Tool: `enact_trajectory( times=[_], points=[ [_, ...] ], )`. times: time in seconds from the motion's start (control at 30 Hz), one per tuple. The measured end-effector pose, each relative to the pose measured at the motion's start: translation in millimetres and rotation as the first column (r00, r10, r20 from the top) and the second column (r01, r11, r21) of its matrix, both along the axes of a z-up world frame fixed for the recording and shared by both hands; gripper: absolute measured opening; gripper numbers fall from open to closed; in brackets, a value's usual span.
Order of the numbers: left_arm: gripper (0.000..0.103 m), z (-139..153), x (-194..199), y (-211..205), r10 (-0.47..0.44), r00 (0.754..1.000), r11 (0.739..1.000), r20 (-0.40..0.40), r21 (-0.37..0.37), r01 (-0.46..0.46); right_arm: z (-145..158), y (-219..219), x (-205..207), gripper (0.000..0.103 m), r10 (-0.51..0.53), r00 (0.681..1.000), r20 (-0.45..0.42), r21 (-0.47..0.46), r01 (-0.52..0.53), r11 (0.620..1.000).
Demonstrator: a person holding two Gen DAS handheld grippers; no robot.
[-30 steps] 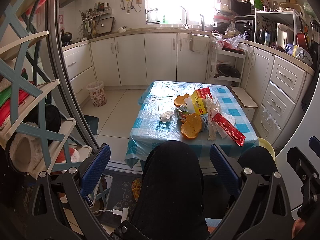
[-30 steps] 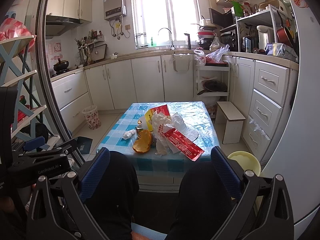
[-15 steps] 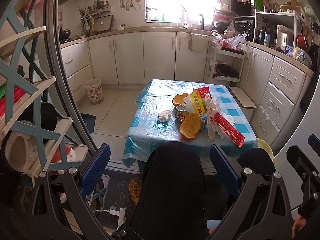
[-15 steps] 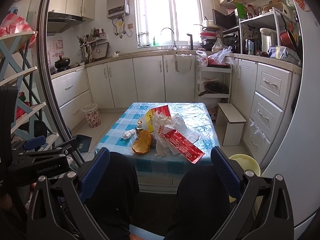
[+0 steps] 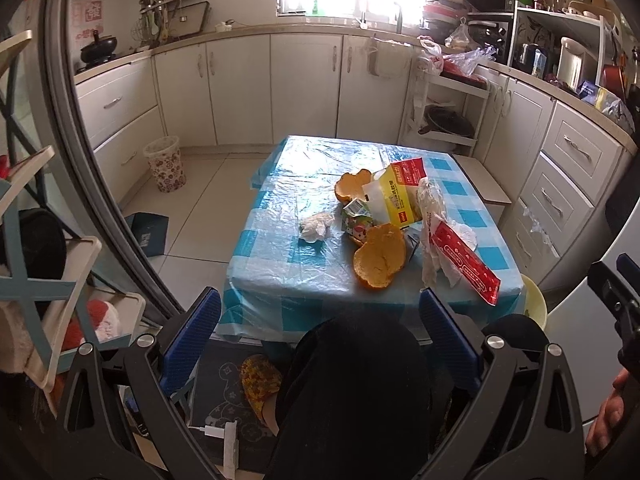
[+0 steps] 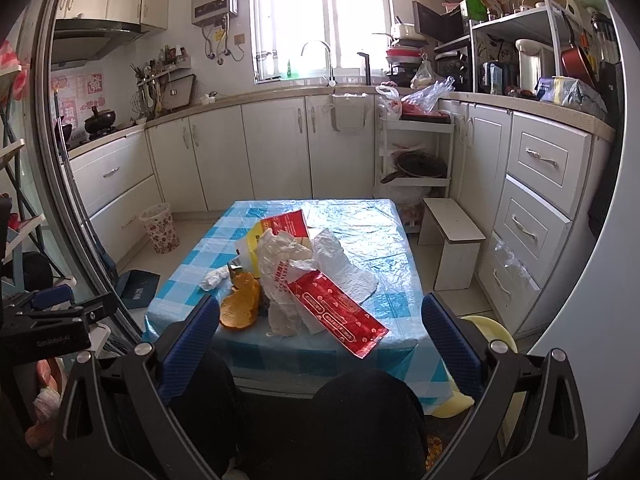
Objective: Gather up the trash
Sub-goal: 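Grasp the red wrapper with the right tool while the left tool grasps a white plastic bag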
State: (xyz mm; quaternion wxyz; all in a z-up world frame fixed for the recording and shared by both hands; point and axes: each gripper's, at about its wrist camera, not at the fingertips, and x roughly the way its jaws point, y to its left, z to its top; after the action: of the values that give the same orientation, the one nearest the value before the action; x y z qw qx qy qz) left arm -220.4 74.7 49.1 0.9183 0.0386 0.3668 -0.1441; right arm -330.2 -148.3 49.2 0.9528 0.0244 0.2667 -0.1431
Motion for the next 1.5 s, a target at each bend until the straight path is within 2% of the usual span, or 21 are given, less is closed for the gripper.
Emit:
enact_trajectory(
  times=[0.13, 0.23, 0.43, 0.53, 0.77, 0.8, 0.83, 0.87, 0.93, 0.97, 1.0, 1.03, 1.07, 1.13, 1.27, 1.4, 1.5],
  points=[
    [0.096, -7.8, 27.5, -26.2, -0.050, 0.998, 0.999, -0.023, 0.017, 0.050, -22.6, -22.8, 26.8, 0.097, 0.042, 0.995, -0.090, 0.015, -0.041, 0.999],
    [0.096, -13.1, 45.4, -47.5, -0.092, 0.995, 0.995, -0.035, 0.018, 0.093, -41.4, -39.3, 53.8, 0.097, 0.090, 0.981, -0.171, -0.012, -0.093, 0.996],
    [0.096, -26.2, 85.0, -94.6, -0.186, 0.980, 0.982, -0.073, 0.026, 0.188, -78.4, -62.8, 110.7, 0.097, 0.193, 0.935, -0.299, -0.067, -0.222, 0.973],
    [0.096, -35.5, 105.9, -115.2, -0.217, 0.971, 0.975, -0.104, 0.024, 0.221, -97.1, -73.1, 133.6, 0.097, 0.235, 0.904, -0.358, -0.026, -0.261, 0.965],
    [0.096, -58.6, 146.9, -151.9, -0.252, 0.955, 0.966, -0.154, 0.017, 0.257, -129.9, -83.0, 166.9, 0.096, 0.311, 0.856, -0.413, 0.043, -0.323, 0.945],
    [0.095, -61.0, 151.0, -156.5, -0.255, 0.954, 0.965, -0.157, 0.021, 0.262, -135.2, -84.3, 171.4, 0.092, 0.324, 0.846, -0.423, 0.059, -0.331, 0.942],
    [0.094, -62.7, 154.0, -160.5, -0.256, 0.954, 0.964, -0.159, 0.027, 0.263, -140.3, -85.1, 174.6, 0.084, 0.338, 0.835, -0.434, 0.079, -0.339, 0.937],
    [0.092, -64.7, 157.3, -165.0, -0.257, 0.953, 0.964, -0.161, 0.032, 0.266, -145.2, -85.4, 173.7, 0.080, 0.356, 0.823, -0.444, 0.106, -0.346, 0.932],
    [0.078, -68.7, 162.4, -173.8, -0.256, 0.953, 0.963, -0.164, 0.046, 0.267, -151.2, -88.9, 177.2, 0.064, 0.384, 0.807, -0.449, 0.152, -0.354, 0.923],
    [0.065, -70.7, 164.2, -177.0, -0.257, 0.952, 0.962, -0.167, 0.051, 0.269, -154.0, -92.3, 180.0, 0.057, 0.400, 0.801, -0.447, 0.184, -0.355, 0.917],
    [0.044, -73.8, 167.9, -180.8, -0.260, 0.949, 0.960, -0.179, 0.055, 0.274, -157.2, -96.4, 183.1, 0.042, 0.411, 0.795, -0.445, 0.218, -0.349, 0.912],
    [0.033, -76.4, 170.4, -182.0, -0.263, 0.944, 0.959, -0.197, 0.051, 0.278, -159.5, -99.9, 184.7, 0.030, 0.419, 0.793, -0.442, 0.246, -0.342, 0.907],
    [0.018, -79.0, 174.6, -182.3, -0.265, 0.939, 0.959, -0.220, 0.036, 0.280, -161.1, -105.2, 186.0, 0.024, 0.430, 0.794, -0.429, 0.286, -0.333, 0.899],
    [0.012, -80.1, 177.0, -180.0, -0.264, 0.940, 0.961, -0.216, 0.021, 0.274, -159.8, -114.8, 186.0, 0.008, 0.440, 0.807, -0.394, 0.340, -0.317, 0.885],
    [0.008, -70.2, 177.2, -169.8, -0.260, 0.946, 0.965, -0.193, -0.011, 0.263, -151.3, -128.9, 182.3, 0.004, 0.435, 0.841, -0.320, 0.395, -0.300, 0.869],
    [0.008, -43.1, 175.4, -153.6, -0.249, 0.958, 0.968, -0.144, -0.079, 0.239, -140.4, -140.8, 175.2, 0.003, 0.424, 0.873, -0.240, 0.444, -0.290, 0.848],
    [0.008, -21.3, 169.9, -145.8, -0.242, 0.965, 0.967, -0.103, -0.102, 0.232, -128.0, -142.2, 159.7, 0.003, 0.418, 0.890, -0.185, 0.453, -0.300, 0.840]
  ],
)
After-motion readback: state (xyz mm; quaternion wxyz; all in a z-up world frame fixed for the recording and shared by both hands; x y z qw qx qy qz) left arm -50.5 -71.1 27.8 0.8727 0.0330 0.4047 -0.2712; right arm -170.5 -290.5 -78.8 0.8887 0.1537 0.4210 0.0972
